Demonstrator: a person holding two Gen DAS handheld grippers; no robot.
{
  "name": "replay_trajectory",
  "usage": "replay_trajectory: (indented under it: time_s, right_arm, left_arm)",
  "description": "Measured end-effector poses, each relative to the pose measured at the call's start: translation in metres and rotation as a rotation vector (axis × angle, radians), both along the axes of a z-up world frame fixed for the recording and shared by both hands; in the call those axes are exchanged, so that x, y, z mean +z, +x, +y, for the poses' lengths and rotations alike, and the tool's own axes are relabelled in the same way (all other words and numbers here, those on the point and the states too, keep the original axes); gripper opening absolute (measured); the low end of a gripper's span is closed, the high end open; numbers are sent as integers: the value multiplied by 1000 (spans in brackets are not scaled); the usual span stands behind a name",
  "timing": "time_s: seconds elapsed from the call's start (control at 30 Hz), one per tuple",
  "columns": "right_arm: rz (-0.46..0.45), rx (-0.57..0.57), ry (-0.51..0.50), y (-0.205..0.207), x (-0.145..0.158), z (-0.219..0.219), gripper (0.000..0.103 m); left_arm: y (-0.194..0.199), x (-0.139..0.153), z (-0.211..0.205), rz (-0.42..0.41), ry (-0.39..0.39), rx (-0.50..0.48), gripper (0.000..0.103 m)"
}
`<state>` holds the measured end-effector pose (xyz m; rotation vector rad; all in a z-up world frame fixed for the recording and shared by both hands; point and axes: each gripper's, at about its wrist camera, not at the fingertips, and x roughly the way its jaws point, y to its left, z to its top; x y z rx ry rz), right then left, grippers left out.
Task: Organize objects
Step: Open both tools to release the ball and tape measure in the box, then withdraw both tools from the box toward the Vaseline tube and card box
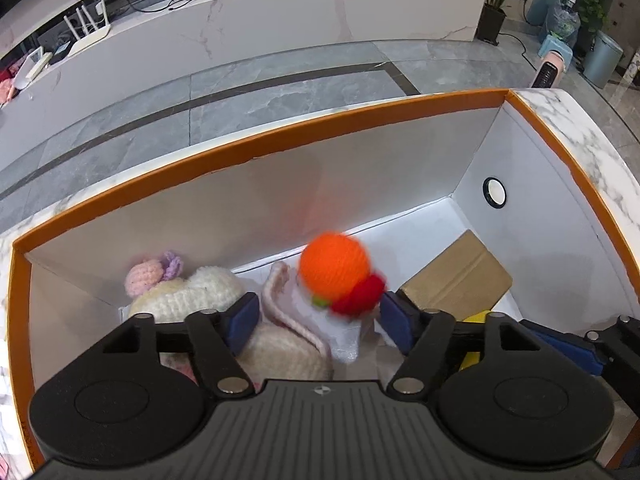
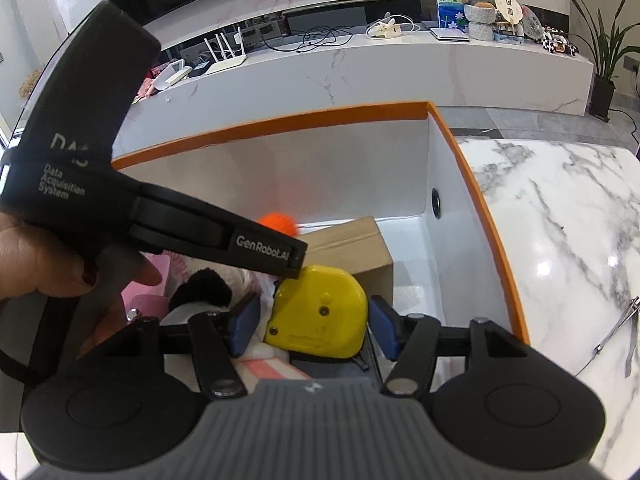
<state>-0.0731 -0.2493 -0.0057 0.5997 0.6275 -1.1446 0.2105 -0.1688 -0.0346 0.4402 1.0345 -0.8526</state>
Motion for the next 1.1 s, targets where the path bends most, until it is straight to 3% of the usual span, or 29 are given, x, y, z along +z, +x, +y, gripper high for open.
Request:
replay_trajectory:
  time_s: [0.1,0.4,0.57,0.87,1.1]
  right_arm:
    - [7,18,-27,2,5,4,70]
    - [-13,62,-79,1,25,17,75]
    - [10,64,-129,-6,43,30,83]
    - [29,118,-199,-23,73,81,90]
    - [1,158,-182,-45,70,127,92]
  left_arm:
    - [1,4,4,13,-21,15,89]
    - [-14,42,20,-64,-103,35,91]
    - [-37,66,41,-99,-195,76,91]
    - [-108,115,126,-187,-370,186,92]
    - [-154,93,198,-169,-405,230,92]
